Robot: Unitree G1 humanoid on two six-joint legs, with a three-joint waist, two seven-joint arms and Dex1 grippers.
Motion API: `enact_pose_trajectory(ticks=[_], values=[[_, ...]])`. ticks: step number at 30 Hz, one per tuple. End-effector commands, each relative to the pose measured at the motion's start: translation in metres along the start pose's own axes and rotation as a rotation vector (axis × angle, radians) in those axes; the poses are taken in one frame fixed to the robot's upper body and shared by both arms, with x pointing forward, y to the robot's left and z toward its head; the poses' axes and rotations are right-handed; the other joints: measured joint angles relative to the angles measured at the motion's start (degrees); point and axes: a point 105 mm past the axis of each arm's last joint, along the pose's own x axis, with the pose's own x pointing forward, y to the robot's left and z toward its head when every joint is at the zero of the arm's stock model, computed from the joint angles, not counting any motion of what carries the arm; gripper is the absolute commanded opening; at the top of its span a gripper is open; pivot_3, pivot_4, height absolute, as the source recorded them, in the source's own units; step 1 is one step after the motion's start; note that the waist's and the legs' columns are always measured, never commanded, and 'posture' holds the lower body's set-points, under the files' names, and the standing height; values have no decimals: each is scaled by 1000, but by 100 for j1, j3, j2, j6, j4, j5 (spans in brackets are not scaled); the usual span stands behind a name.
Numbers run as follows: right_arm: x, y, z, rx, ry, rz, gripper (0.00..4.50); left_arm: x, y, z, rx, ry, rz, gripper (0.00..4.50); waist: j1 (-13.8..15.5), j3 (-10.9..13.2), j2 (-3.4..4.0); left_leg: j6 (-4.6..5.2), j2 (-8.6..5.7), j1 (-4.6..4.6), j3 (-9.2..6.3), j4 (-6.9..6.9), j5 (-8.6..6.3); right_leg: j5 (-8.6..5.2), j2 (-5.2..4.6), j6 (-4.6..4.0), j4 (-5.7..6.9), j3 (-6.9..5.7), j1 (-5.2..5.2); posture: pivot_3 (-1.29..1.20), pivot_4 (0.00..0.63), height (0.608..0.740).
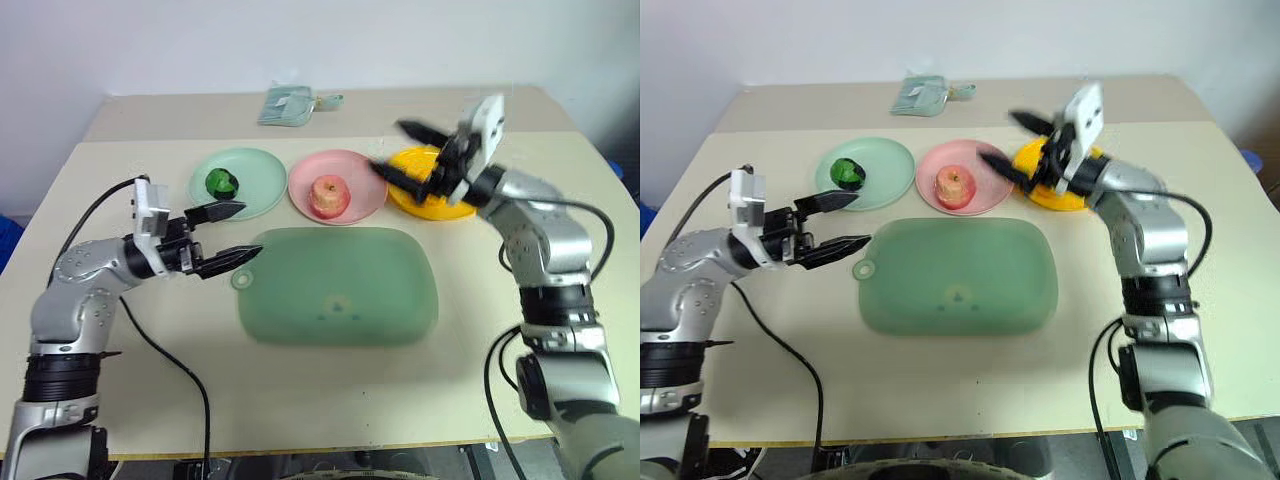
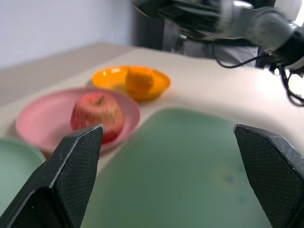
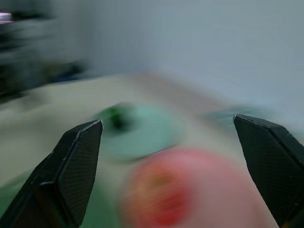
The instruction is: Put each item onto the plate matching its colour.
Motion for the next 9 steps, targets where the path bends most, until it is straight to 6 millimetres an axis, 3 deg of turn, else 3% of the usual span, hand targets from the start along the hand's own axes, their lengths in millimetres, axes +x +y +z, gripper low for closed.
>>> enact_pose_trajectory(ticks=[1,5,7,9], values=[[1,39,12,-90,24,181,4472,-12,-2,11,21,1,-17,4500,-15,0,0,1,1,0,-1,0,-1,0,1,0,0,0,0,0,150,729],[-8,39,-23,-151,202,187,4472,-15,0,15,23,20,0,4500,-20,-1,-2,1,3,2,-2,-1,-1,0,2,0,2,0,-1,0,150,729],[-10,25,-44,-184,288,129,4472,-15,-3,14,22,24,-4,4500,-18,-1,-2,1,3,2,-1,-1,-1,0,1,0,1,0,0,0,150,729],[-10,19,-52,-204,314,115,4472,-15,-5,13,20,24,-2,4500,-19,-1,-2,-6,2,2,0,0,3,0,0,0,1,0,0,0,150,729]])
